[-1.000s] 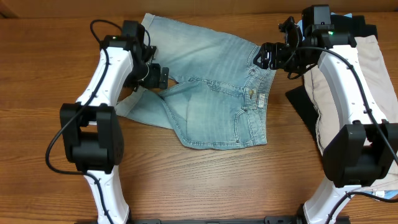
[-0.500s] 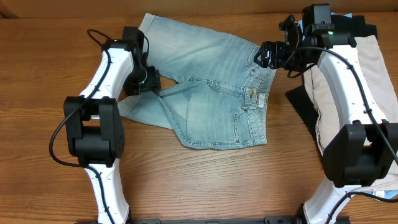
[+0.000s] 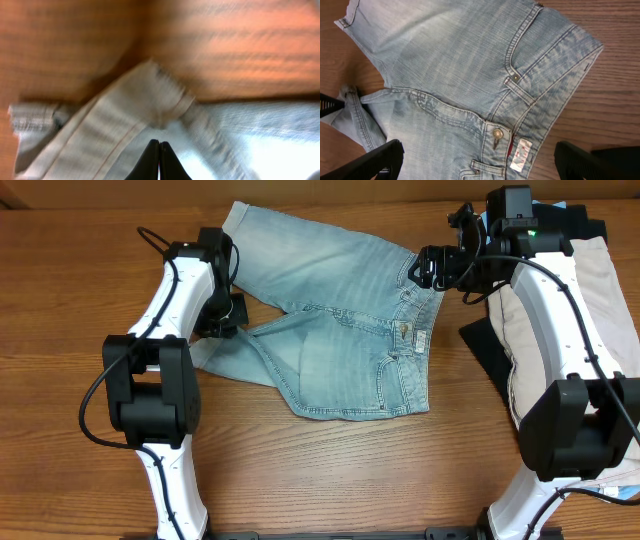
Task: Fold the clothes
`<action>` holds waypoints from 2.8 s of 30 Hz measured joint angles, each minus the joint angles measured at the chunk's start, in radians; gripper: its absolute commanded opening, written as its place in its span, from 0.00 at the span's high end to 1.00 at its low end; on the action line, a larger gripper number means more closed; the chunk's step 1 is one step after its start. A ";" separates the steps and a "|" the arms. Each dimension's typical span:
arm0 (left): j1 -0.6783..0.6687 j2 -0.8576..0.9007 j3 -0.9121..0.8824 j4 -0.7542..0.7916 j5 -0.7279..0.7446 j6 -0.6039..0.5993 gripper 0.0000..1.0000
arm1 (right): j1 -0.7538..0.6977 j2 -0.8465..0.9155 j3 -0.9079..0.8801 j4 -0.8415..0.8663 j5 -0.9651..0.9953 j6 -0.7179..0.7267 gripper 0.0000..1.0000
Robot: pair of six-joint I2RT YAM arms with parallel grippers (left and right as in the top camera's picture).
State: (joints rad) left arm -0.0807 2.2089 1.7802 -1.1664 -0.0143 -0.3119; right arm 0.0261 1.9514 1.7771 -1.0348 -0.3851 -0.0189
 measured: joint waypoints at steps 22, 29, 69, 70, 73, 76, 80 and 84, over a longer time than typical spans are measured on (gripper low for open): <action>-0.011 0.029 0.341 -0.232 -0.015 -0.011 0.30 | 0.000 0.000 0.000 -0.027 0.000 -0.001 0.00; -0.011 0.148 0.333 -0.216 -0.010 -0.047 0.32 | 0.000 0.000 0.000 -0.027 0.000 -0.005 0.00; -0.011 0.198 0.324 -0.151 -0.020 -0.079 0.56 | 0.000 0.000 0.000 -0.024 0.012 -0.031 0.00; -0.011 0.198 0.324 -0.151 -0.020 -0.079 0.56 | 0.000 0.000 0.000 -0.024 0.014 -0.031 0.00; -0.011 0.198 0.324 -0.145 -0.020 -0.079 0.51 | 0.000 0.000 0.000 -0.024 0.019 -0.031 0.00; -0.011 0.198 0.324 -0.145 -0.015 -0.079 0.50 | 0.000 0.000 0.000 -0.024 0.020 -0.034 0.00; -0.011 0.198 0.324 -0.145 -0.010 -0.079 0.51 | 0.000 0.000 0.000 -0.024 0.024 -0.034 0.00; -0.011 0.198 0.324 -0.145 -0.005 -0.079 0.59 | 0.000 0.000 0.000 -0.024 0.024 -0.033 0.00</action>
State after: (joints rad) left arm -0.0921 2.4065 2.1040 -1.3117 -0.0193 -0.3908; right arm 0.0261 1.9514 1.7775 -1.0584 -0.3611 -0.0521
